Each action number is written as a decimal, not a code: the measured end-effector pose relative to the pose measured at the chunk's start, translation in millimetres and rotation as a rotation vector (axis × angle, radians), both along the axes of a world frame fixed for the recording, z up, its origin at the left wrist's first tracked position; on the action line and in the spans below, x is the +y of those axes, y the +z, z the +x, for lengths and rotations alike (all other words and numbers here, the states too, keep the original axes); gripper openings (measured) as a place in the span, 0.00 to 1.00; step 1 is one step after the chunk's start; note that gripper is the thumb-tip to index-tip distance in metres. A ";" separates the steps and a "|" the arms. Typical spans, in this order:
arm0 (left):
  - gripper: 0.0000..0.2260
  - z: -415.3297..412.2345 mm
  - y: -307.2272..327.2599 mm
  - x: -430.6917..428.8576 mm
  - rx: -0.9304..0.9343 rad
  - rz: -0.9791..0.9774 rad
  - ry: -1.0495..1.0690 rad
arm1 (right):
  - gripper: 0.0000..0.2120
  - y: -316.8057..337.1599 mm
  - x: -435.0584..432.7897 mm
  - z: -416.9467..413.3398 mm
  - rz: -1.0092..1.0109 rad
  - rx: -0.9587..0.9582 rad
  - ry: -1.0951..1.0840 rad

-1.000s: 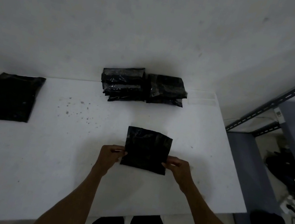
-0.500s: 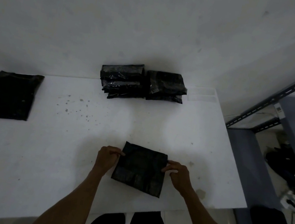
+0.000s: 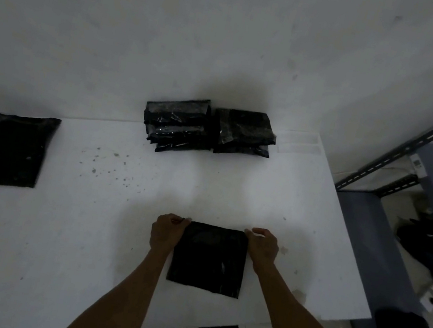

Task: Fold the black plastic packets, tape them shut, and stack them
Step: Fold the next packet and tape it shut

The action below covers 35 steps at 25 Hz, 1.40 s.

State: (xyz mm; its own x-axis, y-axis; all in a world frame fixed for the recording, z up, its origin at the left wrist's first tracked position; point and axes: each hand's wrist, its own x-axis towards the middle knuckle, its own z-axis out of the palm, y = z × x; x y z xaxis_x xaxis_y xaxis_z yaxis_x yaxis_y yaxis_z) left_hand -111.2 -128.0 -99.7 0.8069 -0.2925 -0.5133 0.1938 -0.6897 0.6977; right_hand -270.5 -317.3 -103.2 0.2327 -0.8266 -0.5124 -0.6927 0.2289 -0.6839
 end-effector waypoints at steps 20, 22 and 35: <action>0.07 61.6 0.4 -43.5 -0.013 -0.068 0.221 | 0.17 9.1 -58.6 75.2 -0.020 -0.085 0.083; 0.05 63.6 -1.4 -47.5 -0.023 -0.104 0.234 | 0.18 8.1 -54.8 77.6 -0.112 -0.065 0.167; 0.25 34.0 -12.7 -31.5 -0.461 0.145 -0.463 | 0.34 -14.4 3.3 38.2 -0.757 0.136 1.141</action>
State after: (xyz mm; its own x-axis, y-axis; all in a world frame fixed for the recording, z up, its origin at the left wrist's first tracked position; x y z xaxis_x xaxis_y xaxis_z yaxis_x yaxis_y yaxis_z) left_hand -77.2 -159.5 -112.3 0.7608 -0.6153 -0.2064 -0.4407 -0.7232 0.5318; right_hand -232.3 -314.0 -117.7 0.9493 -0.2978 -0.1003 -0.3142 -0.9013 -0.2982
